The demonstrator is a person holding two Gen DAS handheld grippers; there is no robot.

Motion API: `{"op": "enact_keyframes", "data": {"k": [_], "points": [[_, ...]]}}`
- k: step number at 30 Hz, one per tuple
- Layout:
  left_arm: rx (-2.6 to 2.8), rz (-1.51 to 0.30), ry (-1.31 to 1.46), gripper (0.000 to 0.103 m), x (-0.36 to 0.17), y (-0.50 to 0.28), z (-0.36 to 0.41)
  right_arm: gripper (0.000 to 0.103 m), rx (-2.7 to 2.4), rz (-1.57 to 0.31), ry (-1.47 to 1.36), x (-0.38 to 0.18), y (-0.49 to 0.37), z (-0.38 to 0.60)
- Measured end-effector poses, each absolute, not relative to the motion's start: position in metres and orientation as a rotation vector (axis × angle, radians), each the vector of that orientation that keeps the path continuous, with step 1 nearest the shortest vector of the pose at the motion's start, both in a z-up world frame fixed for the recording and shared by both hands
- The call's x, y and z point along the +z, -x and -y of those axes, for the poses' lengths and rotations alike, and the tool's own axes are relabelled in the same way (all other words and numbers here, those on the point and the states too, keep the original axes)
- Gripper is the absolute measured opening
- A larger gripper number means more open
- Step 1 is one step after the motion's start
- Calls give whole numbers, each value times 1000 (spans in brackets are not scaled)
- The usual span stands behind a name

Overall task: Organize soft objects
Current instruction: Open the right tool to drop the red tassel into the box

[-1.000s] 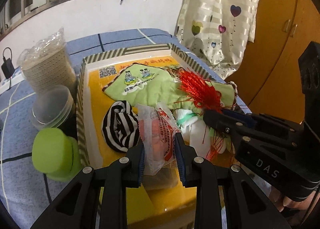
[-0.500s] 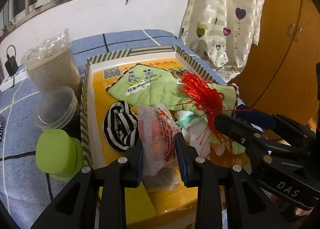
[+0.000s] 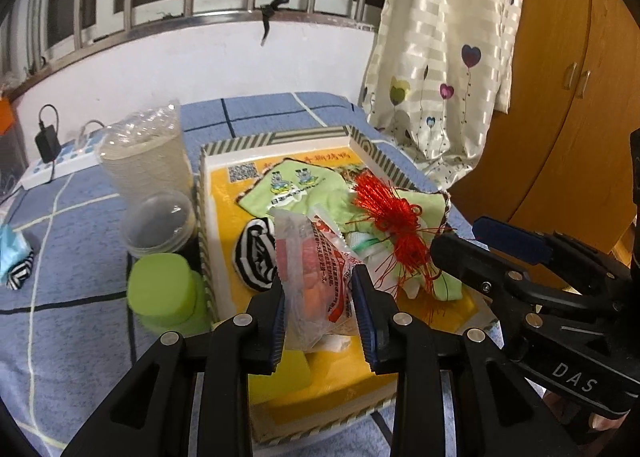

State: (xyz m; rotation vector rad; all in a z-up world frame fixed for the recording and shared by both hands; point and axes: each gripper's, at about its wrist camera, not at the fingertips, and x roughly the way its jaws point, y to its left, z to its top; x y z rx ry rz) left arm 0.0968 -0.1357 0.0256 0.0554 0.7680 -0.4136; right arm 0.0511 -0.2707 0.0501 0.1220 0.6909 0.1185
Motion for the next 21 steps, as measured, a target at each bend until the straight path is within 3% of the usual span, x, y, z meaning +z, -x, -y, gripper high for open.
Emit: {"op": "enact_keyframes", "data": {"k": [21], "points": [[-334,-700,19,30,46,-62,74,51,219,-656,-46,68,-36,211]]}}
